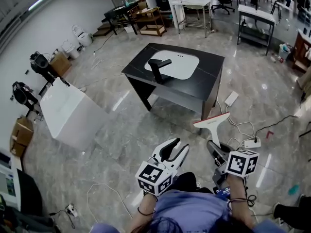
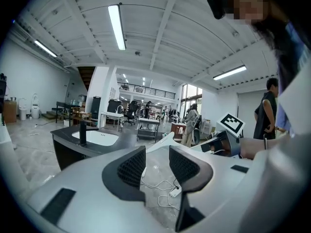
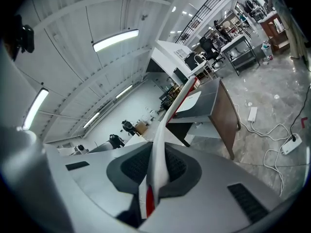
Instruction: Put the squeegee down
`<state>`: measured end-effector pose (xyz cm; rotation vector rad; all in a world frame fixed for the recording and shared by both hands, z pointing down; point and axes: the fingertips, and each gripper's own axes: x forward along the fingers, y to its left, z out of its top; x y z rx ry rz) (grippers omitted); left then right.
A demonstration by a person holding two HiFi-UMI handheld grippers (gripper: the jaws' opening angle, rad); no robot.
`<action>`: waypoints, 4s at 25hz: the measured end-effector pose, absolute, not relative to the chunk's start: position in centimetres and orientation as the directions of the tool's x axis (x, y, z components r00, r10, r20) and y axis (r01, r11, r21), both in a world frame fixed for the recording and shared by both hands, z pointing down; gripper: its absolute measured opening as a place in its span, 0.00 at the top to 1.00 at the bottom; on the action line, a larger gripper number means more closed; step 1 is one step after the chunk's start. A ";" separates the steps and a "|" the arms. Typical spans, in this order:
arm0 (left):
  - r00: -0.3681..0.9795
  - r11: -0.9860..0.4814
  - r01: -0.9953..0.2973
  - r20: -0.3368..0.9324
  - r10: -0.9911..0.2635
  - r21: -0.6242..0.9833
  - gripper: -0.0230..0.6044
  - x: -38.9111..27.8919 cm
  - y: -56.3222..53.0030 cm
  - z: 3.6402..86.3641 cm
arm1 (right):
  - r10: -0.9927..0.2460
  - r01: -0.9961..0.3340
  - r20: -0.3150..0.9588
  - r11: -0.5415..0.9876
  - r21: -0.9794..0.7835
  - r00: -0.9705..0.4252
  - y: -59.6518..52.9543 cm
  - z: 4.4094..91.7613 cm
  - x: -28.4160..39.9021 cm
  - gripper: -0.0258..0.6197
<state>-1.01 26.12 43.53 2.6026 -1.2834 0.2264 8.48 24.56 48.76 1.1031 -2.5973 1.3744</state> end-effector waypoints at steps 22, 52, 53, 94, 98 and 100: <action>0.650 -0.626 -0.759 0.253 -0.716 0.178 0.71 -5.0 8.6 46.1 | -0.572 -0.603 0.377 0.274 -0.750 -0.729 8.7 51.4 4.7 0.89; 0.826 -0.808 -0.552 0.266 -0.497 0.203 0.71 -8.5 -14.3 47.0 | -0.693 -0.665 0.437 0.083 -0.742 -0.574 -12.1 52.9 -0.3 0.89; 0.831 -0.814 -0.544 0.268 -0.488 0.205 0.71 -8.2 -14.3 47.1 | -0.700 -0.667 0.436 0.077 -0.741 -0.566 -12.2 52.7 -0.1 0.89; 0.759 -0.749 -0.639 0.302 -0.577 0.177 0.71 6.2 -25.6 47.9 | -0.547 -0.712 0.521 0.216 -0.668 -0.656 -33.1 58.4 13.9 0.89; 0.735 -0.722 -0.668 0.315 -0.601 0.180 0.71 6.0 -26.6 47.9 | -0.509 -0.710 0.546 0.206 -0.673 -0.665 -35.7 60.0 14.1 0.89; 0.721 -0.708 -0.683 0.320 -0.614 0.180 0.71 5.8 -26.8 48.1 | -0.497 -0.701 0.550 0.186 -0.688 -0.671 -36.7 60.9 14.3 0.89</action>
